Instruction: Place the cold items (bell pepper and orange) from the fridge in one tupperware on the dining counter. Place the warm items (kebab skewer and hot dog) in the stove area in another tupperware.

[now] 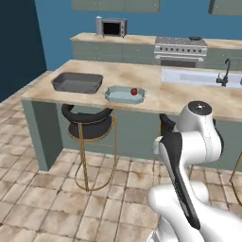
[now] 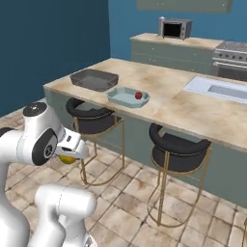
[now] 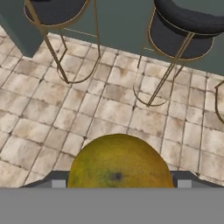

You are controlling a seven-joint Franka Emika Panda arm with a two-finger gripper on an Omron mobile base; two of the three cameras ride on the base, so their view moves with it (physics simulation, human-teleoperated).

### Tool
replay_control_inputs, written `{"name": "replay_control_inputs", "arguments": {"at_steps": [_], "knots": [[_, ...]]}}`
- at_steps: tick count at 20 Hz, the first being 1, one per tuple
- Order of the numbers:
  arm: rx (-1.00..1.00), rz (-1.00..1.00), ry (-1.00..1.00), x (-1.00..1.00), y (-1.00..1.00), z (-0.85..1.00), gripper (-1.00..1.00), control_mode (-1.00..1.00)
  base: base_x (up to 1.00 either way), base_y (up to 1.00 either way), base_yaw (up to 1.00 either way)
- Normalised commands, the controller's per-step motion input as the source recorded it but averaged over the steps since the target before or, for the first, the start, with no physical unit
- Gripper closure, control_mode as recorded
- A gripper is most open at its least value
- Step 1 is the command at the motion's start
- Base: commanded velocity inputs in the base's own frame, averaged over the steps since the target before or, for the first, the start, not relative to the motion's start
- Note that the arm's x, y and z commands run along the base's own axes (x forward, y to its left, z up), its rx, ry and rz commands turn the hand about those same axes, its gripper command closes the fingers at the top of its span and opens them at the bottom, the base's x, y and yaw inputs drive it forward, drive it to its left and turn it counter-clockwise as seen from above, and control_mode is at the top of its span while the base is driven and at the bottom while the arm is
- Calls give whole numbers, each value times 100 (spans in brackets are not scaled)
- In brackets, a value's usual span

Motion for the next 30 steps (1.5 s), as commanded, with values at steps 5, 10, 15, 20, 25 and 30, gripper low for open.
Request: {"name": "replay_control_inputs", "arguments": {"at_steps": [5,10,15,20,25,30], "knots": [[0,0,0,0,0,0,100,100,91,-18,-32],[0,0,0,0,0,0,100,100,100,28,-24],[0,0,0,0,0,0,100,100,93,53,-20],[0,0,0,0,0,0,100,100,85,42,-16],[0,0,0,0,0,0,100,100,80,28,-11],[0,0,0,0,0,0,100,100,72,38,-14]]}}
